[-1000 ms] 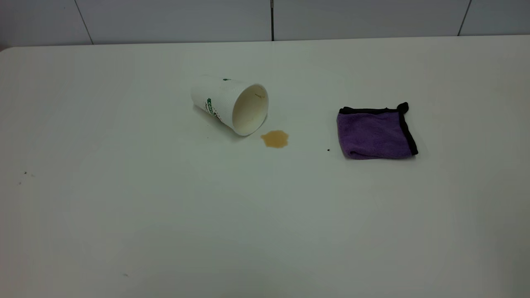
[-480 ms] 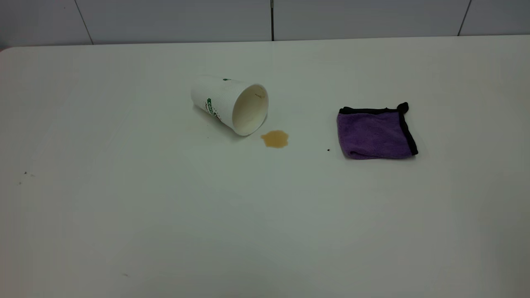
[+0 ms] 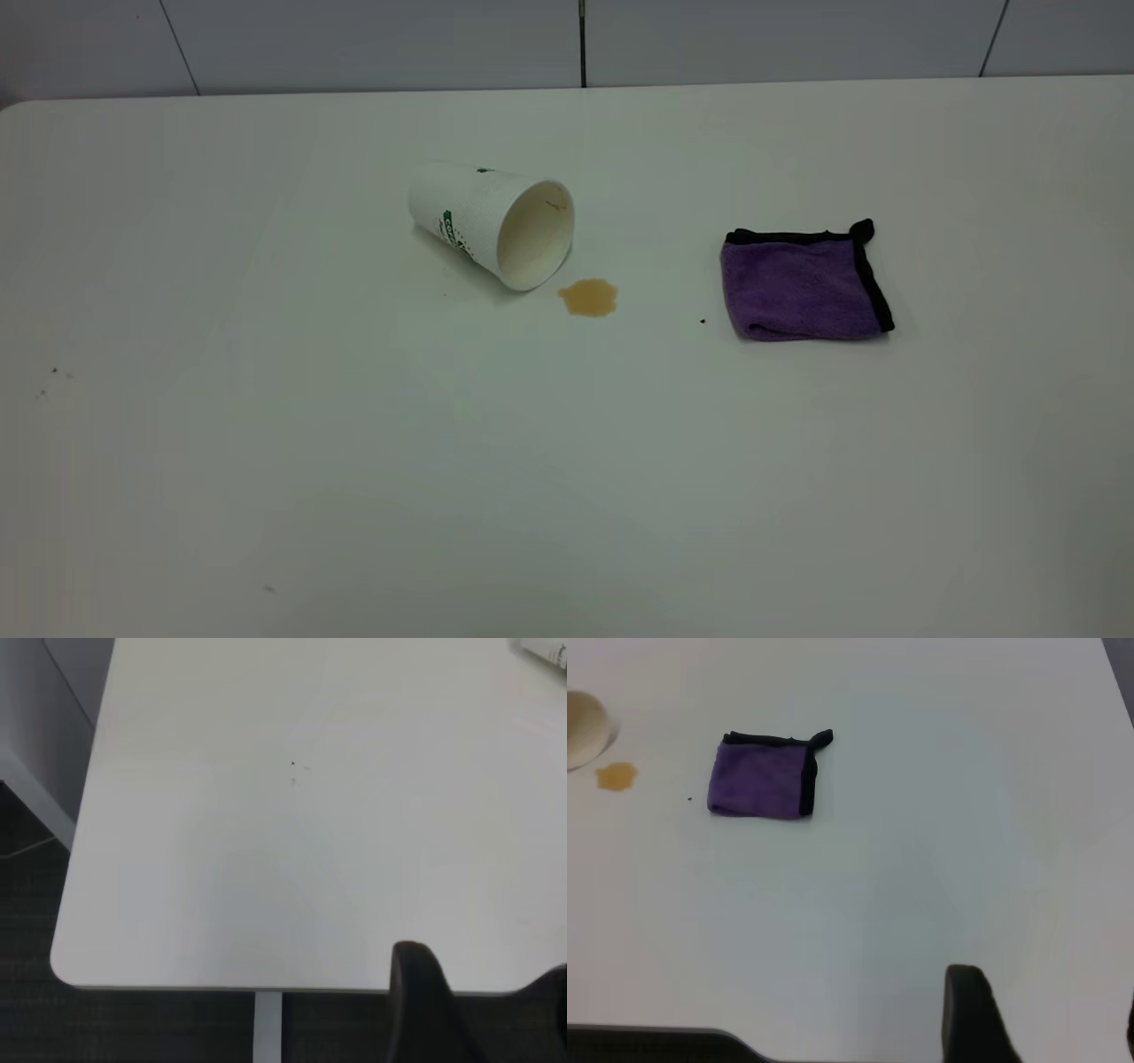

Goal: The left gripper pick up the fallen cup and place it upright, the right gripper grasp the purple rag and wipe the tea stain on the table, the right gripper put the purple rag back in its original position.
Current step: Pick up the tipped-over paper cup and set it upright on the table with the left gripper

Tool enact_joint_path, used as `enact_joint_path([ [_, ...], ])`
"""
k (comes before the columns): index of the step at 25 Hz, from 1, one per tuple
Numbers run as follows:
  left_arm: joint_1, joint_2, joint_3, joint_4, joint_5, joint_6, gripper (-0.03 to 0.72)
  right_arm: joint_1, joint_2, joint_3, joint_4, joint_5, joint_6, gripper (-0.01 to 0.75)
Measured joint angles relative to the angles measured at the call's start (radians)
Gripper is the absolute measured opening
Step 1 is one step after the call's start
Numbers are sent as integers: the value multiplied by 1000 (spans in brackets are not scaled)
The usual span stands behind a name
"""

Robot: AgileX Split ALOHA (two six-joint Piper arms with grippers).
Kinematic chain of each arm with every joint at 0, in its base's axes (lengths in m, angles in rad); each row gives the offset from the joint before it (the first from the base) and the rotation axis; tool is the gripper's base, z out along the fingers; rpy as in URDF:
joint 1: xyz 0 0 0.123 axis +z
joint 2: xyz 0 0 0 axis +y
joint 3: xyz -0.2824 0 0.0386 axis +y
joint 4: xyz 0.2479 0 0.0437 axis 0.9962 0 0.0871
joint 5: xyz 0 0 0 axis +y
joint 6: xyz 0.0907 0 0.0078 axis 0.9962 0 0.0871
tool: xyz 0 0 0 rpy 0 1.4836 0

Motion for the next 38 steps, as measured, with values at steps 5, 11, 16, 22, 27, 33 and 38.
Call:
enact_joint_path([
  [5, 0, 0, 0, 16, -1, 0, 364, 0, 0, 0, 0, 0, 0, 450],
  [11, 0, 114, -40, 16, -104, -1, 358, 0, 0, 0, 0, 0, 0, 450],
  [16, 0, 382, -91, 7, -392, 3, 358, 0, 0, 0, 0, 0, 0, 450],
  [22, -7, 723, -136, -41, -670, 10, 358, 0, 0, 0, 0, 0, 0, 450],
  [27, -94, 962, -206, -49, -754, 26, 358, 0, 0, 0, 0, 0, 0, 450],
  [33, -256, 1268, -301, -38, -778, 28, 358, 0, 0, 0, 0, 0, 0, 450],
  [38, -405, 1534, -430, 26, -774, 28, 358, 0, 0, 0, 0, 0, 0, 450],
])
